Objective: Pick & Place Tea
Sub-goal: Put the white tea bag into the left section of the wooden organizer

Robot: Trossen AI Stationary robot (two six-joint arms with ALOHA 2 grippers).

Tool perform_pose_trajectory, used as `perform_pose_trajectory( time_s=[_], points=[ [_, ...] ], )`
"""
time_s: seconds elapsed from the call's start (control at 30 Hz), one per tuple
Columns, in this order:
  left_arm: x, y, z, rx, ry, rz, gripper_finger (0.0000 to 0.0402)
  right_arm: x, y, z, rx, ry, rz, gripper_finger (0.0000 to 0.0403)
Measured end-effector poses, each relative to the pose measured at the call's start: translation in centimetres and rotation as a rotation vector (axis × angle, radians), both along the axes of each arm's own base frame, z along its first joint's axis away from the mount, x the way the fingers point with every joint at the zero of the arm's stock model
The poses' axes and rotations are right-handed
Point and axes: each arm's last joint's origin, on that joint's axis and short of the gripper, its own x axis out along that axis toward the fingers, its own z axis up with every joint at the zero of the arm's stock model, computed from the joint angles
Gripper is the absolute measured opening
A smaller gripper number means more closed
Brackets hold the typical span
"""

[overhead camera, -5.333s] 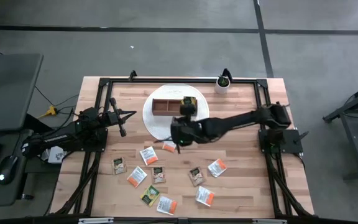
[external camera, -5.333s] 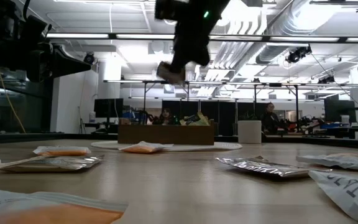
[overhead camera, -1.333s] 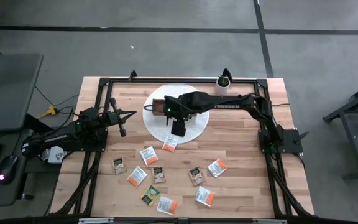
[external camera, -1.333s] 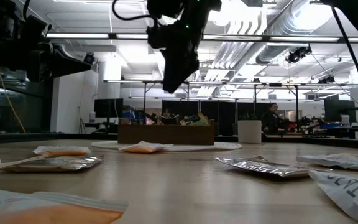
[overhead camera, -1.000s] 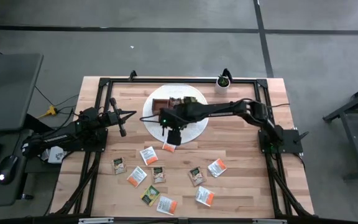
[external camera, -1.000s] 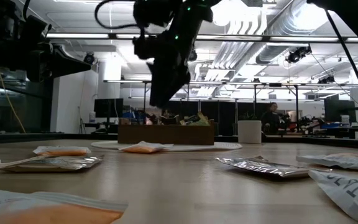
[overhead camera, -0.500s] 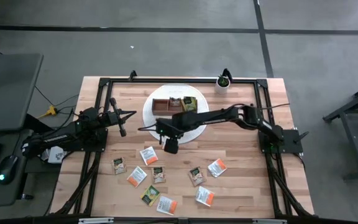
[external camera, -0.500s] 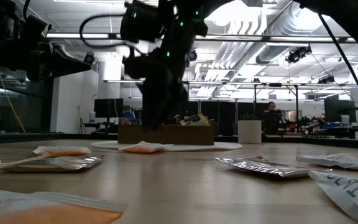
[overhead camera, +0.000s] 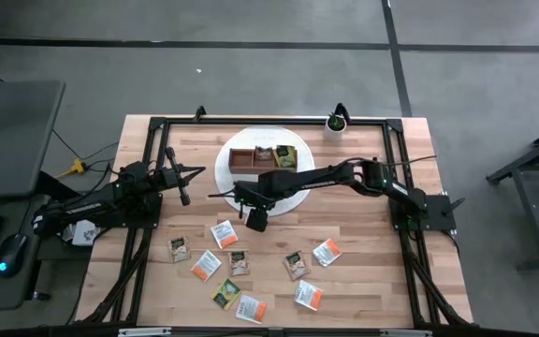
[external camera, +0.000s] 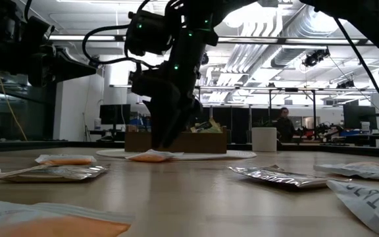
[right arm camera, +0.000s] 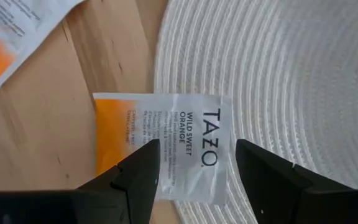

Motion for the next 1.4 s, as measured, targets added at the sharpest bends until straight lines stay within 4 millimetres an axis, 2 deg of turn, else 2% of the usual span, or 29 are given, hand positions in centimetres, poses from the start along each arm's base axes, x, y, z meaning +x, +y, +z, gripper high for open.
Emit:
perform_pose_trajectory(
  time_s=[0.2, 0.47, 0.6, 0.87, 0.93, 1.1, 1.2, 1.4],
  points=[
    [0.0, 0.0, 0.0, 0.0, 0.0, 0.0, 0.0001, 0.2, 0.1, -1.3, 0.034, 0.023, 0.01, 0.0206],
    [0.0, 0.0, 0.0, 0.0, 0.0, 0.0, 0.0001, 0.2, 0.0, -1.6, 0.034, 0.033, 0.0, 0.0193],
    [0.0, 0.0, 0.0, 0.0, 0.0, 0.0, 0.0001, 0.2, -0.3, -1.6, 0.031, 0.034, -0.007, 0.0153],
    [0.0, 0.0, 0.0, 0.0, 0.0, 0.0, 0.0001, 0.2, -0.3, -1.6, 0.035, 0.035, 0.003, 0.0029],
    [0.0, 0.0, 0.0, 0.0, 0.0, 0.0, 0.0001, 0.2, -0.3, -1.6, 0.04, 0.035, 0.006, 0.0009],
    [0.0, 0.0, 0.0, 0.0, 0.0, 0.0, 0.0001, 0.2, -0.3, -1.5, 0.048, 0.03, -0.018, 0.0019],
    [0.0, 0.0, 0.0, 0.0, 0.0, 0.0, 0.0001, 0.1, -0.4, -1.1, 0.036, 0.023, -0.022, 0.0008],
    [0.0, 0.0, 0.0, 0.0, 0.0, 0.0, 0.0001, -0.2, -0.5, 1.3, -0.021, -0.027, -0.039, 0.0005]
  ],
)
